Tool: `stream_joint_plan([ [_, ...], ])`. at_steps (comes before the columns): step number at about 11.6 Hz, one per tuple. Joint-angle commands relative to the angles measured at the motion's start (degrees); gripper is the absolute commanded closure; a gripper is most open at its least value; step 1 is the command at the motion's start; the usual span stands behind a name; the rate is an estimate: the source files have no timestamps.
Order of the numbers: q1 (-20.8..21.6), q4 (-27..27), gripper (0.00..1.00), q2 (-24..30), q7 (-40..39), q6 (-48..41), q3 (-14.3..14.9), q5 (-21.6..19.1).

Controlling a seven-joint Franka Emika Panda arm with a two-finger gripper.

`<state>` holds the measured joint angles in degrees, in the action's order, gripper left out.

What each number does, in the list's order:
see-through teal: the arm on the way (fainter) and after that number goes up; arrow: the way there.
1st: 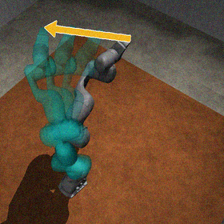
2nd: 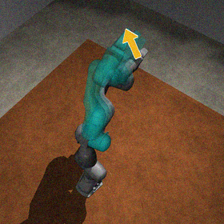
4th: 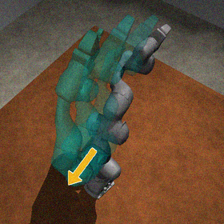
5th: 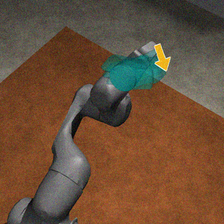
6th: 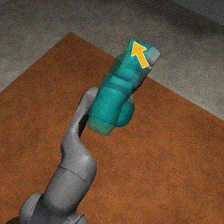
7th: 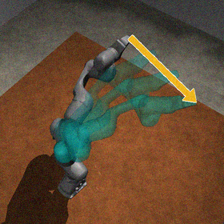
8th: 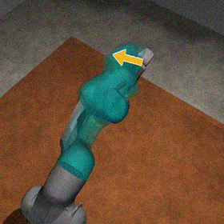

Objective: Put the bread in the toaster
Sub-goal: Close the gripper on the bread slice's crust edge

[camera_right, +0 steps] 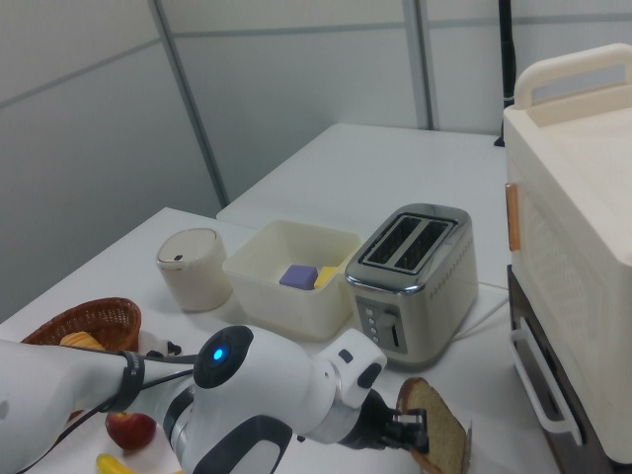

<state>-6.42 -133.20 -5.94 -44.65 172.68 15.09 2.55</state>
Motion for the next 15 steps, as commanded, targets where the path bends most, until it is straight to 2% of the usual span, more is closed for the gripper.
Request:
stream_joint_plan([
  [1,-0.3,2.8,0.95,3.2,0.3,-1.1,0.4,-0.4],
  [6,0.1,4.0,0.94,0.5,1.2,-2.1,0.4,0.4],
  [11,-1.6,4.0,0.92,-2.5,2.1,-4.6,0.3,0.0],
  [12,-1.6,4.0,0.89,-2.6,1.6,-4.6,0.3,0.0],
  [15,-1.6,4.1,0.63,-2.7,1.6,-4.6,0.3,0.0],
])
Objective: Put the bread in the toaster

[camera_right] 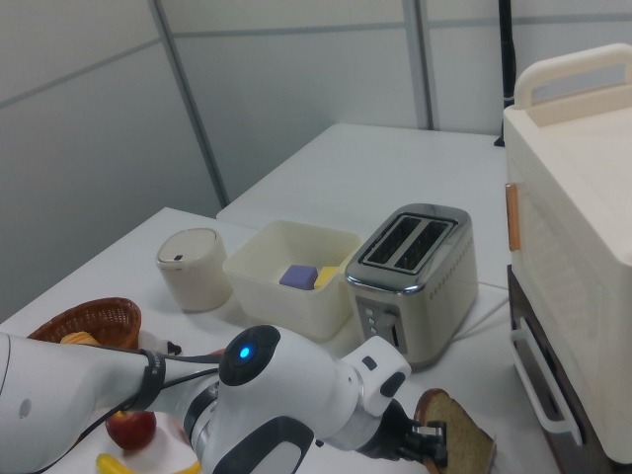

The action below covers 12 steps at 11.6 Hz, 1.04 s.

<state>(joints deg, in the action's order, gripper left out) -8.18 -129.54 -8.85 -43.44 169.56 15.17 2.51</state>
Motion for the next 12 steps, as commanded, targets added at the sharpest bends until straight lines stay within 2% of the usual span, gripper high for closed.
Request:
stream_joint_plan([
  [1,0.1,0.4,0.52,0.2,0.2,-1.5,0.2,0.1],
  [2,0.1,0.4,0.51,0.3,0.2,-1.5,0.2,0.1],
  [3,0.0,0.4,0.4,0.4,0.1,-1.6,0.2,0.1],
  [4,0.0,0.4,0.38,0.5,0.2,-1.6,0.2,0.0],
  [6,-0.1,0.4,0.42,0.8,0.1,-1.6,0.3,0.1],
  [8,-0.4,0.3,0.56,1.2,0.0,-1.6,0.3,0.1],
  [12,-0.6,-0.6,0.57,3.0,-0.5,-2.0,0.4,0.1],
])
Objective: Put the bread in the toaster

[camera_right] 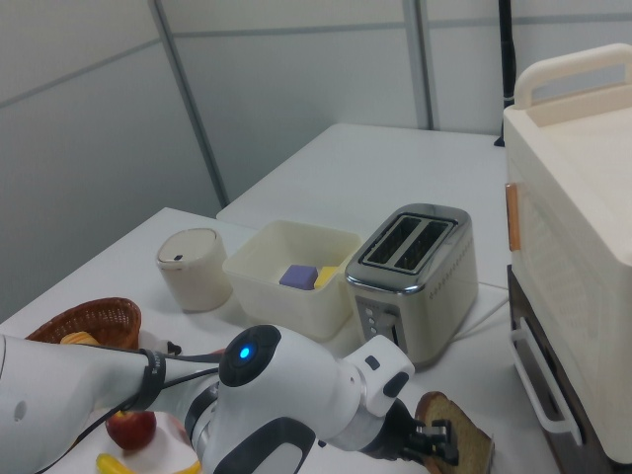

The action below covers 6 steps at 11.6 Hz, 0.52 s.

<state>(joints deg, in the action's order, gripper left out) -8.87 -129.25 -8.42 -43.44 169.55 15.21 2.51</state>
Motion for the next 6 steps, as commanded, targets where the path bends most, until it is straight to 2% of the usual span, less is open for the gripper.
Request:
stream_joint_plan([
  [1,0.1,-0.9,0.46,2.7,-0.3,-2.6,0.3,0.1],
  [3,-0.6,-0.9,0.47,3.4,-0.9,-2.7,0.4,0.1],
  [4,-0.8,-0.9,0.51,3.5,-1.5,-2.8,0.4,0.1],
  [6,-0.8,-0.9,0.74,3.3,-2.7,-2.8,0.4,0.1],
])
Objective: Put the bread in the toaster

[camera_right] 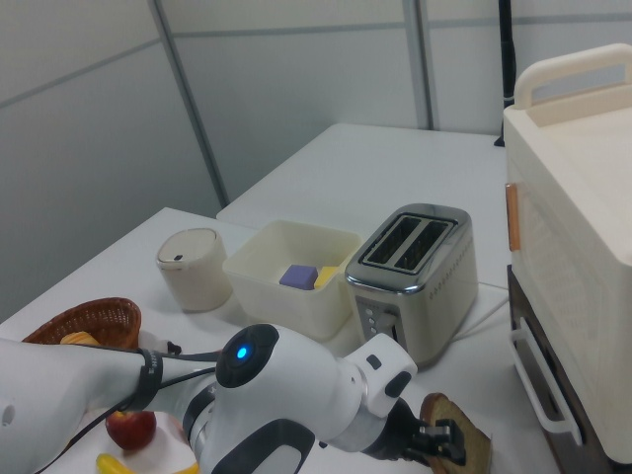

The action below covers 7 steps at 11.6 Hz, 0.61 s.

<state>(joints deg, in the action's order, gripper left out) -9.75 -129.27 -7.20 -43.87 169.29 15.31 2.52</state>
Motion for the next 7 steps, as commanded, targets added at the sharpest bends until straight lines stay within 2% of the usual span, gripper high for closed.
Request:
stream_joint_plan([
  [1,-0.3,-0.9,0.8,1.9,-3.1,-2.6,0.3,0.1],
  [2,-0.4,-0.9,0.81,1.7,-3.6,-2.6,0.3,0.1],
  [4,-0.5,-0.7,0.94,1.8,-3.2,-2.6,0.3,0.1],
  [7,0.3,3.0,0.99,2.8,3.8,-4.5,0.2,-0.2],
])
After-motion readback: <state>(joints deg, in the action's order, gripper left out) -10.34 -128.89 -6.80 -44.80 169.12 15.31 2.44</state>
